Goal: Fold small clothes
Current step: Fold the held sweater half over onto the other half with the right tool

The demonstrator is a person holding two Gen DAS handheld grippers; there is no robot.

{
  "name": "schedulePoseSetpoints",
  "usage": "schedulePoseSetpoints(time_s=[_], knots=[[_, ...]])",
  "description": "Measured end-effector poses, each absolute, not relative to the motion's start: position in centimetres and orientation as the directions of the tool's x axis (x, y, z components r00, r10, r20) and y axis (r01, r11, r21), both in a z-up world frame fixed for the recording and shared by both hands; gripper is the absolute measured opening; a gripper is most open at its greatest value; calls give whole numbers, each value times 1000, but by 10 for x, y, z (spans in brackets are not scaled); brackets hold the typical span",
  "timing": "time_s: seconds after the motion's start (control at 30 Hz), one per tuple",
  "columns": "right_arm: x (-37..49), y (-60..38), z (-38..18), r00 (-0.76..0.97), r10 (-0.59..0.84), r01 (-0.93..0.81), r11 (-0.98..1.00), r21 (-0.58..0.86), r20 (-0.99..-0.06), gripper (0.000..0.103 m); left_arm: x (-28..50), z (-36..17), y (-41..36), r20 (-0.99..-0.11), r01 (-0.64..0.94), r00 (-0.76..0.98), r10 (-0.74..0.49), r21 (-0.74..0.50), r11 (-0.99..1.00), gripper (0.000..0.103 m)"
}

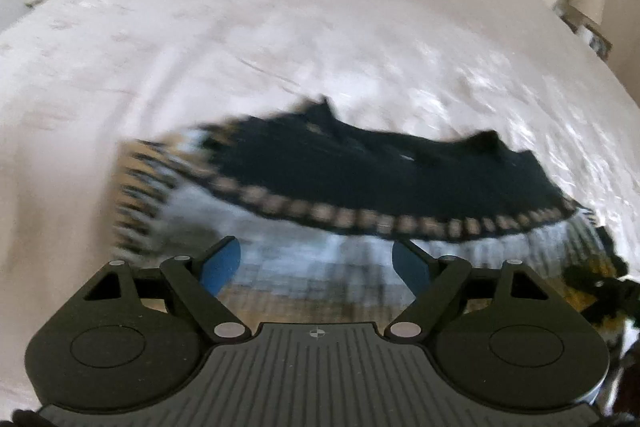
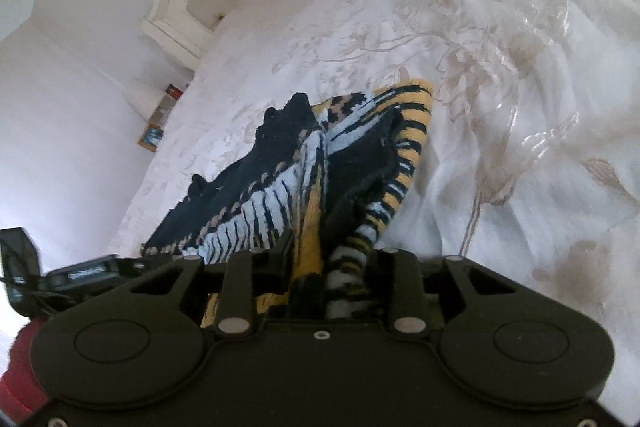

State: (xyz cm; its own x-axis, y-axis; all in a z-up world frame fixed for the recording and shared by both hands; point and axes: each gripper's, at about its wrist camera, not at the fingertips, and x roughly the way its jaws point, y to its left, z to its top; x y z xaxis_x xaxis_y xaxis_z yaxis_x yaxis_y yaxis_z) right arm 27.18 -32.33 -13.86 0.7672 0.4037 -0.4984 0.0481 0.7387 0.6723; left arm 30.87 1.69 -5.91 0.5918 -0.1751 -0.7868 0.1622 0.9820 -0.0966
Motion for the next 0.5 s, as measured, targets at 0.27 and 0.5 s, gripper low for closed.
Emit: schedulePoseSetpoints(time_s=[0.27, 0.5], knots=[[274, -294, -102, 758, 284, 92, 845, 528, -587, 35, 296, -59, 86, -776, 138, 616, -136, -64, 988, 83], [281, -254, -61, 760, 216, 77, 907, 415, -613, 34, 289, -64, 127, -757, 141, 627, -183, -121, 983, 83]])
